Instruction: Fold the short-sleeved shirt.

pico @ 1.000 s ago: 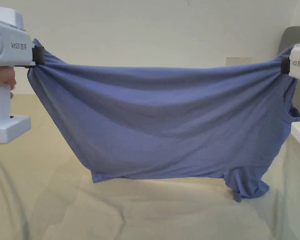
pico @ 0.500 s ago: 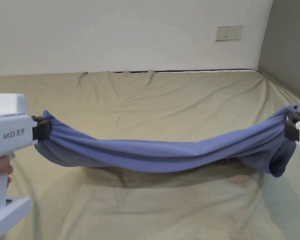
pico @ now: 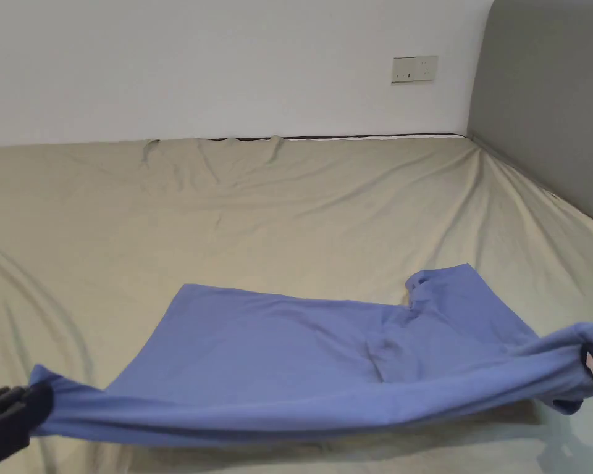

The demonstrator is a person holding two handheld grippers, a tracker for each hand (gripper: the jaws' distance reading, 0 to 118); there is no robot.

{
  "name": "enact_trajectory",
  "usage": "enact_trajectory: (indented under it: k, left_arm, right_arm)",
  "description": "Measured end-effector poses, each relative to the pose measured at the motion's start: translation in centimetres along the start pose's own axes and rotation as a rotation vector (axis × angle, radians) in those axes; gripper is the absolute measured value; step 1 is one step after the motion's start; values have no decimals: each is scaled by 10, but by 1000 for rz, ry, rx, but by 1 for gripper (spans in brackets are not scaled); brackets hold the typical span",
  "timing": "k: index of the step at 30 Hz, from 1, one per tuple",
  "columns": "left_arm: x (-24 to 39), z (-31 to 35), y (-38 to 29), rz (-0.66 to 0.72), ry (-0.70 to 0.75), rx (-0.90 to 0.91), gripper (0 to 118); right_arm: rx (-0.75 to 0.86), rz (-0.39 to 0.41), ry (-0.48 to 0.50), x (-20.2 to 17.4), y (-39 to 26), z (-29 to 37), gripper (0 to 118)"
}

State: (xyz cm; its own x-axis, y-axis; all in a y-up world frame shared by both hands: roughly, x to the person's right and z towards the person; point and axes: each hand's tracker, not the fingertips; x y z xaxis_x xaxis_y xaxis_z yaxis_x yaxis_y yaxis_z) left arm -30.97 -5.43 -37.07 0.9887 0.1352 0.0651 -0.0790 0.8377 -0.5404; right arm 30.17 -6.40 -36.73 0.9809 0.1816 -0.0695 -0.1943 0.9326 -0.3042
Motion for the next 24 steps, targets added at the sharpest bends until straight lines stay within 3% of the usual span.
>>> enact_trajectory:
  k: [8,10,14,15,16,17,19,20,21,24]
  left_arm:
    - [-4,-11,-71,-29,11,-210,0]
    - [-6,-19,-81,-41,27,-252,0]
    - [-7,-30,-98,-80,43,-314,1]
    - [-6,-33,-103,-86,44,-356,10]
    - [-5,-35,-107,-105,58,-390,27]
    - [-10,-39,-114,-129,77,-401,54]
    - [-14,-33,-115,-150,114,-297,82]
    - [-16,-31,-113,-140,96,-308,99]
    - [-22,-29,-109,-95,86,-305,103]
    - [-25,-4,-85,22,70,-202,103]
  right_arm:
    - [-200,74,48,-4,-89,17,5]
    - [-275,48,66,-7,-106,12,5]
    - [-328,74,82,-12,-119,5,5]
    - [-396,75,111,-11,-122,3,5]
    - [-370,75,99,-11,-123,3,7]
    - [-353,67,98,-9,-124,5,16]
    - [-357,-2,86,-3,-121,10,58]
    - [-371,-43,68,2,-120,12,91]
    - [-380,-87,75,7,-119,15,106]
    - [-299,-192,59,20,-97,34,109]
